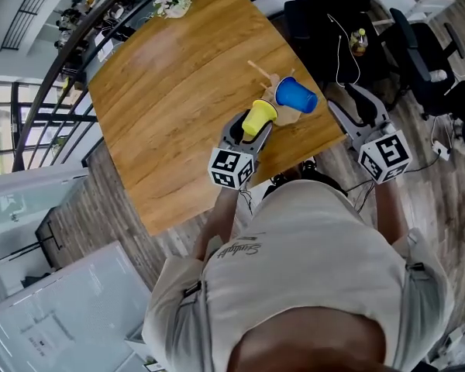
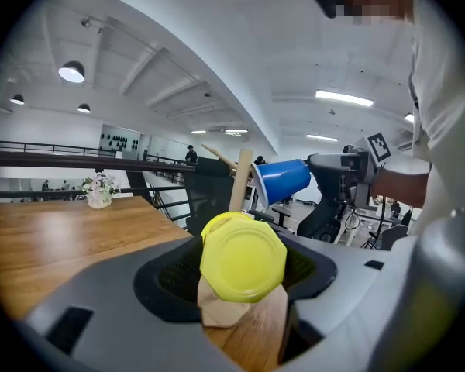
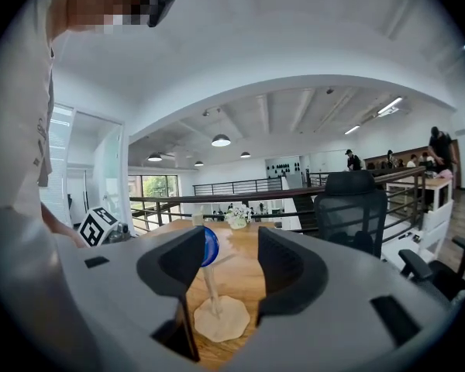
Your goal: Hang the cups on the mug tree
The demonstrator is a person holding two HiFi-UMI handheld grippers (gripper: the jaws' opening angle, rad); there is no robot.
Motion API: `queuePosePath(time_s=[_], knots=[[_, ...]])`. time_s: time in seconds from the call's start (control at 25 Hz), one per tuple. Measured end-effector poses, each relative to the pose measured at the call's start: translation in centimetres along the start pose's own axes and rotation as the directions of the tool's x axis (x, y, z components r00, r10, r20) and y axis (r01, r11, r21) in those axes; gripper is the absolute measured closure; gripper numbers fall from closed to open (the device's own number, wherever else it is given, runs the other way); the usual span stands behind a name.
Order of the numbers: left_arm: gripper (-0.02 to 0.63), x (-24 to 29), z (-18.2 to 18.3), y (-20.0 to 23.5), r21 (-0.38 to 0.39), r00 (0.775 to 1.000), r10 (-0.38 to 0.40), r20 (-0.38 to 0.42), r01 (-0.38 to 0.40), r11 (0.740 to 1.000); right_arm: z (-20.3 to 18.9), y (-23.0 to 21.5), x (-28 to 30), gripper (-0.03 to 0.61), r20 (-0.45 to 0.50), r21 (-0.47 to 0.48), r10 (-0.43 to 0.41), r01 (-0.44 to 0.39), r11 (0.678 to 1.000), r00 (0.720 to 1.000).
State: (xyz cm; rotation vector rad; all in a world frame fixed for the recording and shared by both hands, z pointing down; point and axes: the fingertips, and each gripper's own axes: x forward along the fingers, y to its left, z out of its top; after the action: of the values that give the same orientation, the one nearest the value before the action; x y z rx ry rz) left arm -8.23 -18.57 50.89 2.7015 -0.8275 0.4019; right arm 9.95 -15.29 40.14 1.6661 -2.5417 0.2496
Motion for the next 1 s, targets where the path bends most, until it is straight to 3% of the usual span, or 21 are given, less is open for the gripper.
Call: queuePosePath(time_s=[0.68, 1.0], knots=[[0.337, 4.2, -1.1, 0.6, 0.005, 0.997, -0.004, -0.072, 0.005, 1.0, -0.5, -3.3, 2.0, 0.393, -0.019, 0.007, 0.025, -0.025, 1.0, 1.0], [0.336, 4.1, -1.3, 0.9, 0.081, 0.997, 0.038, -0.069, -0.033, 0.996, -0.7, -3.5, 2.4, 0.397, -0.023, 0.015, 0.044, -0.044, 0.999, 0.999]])
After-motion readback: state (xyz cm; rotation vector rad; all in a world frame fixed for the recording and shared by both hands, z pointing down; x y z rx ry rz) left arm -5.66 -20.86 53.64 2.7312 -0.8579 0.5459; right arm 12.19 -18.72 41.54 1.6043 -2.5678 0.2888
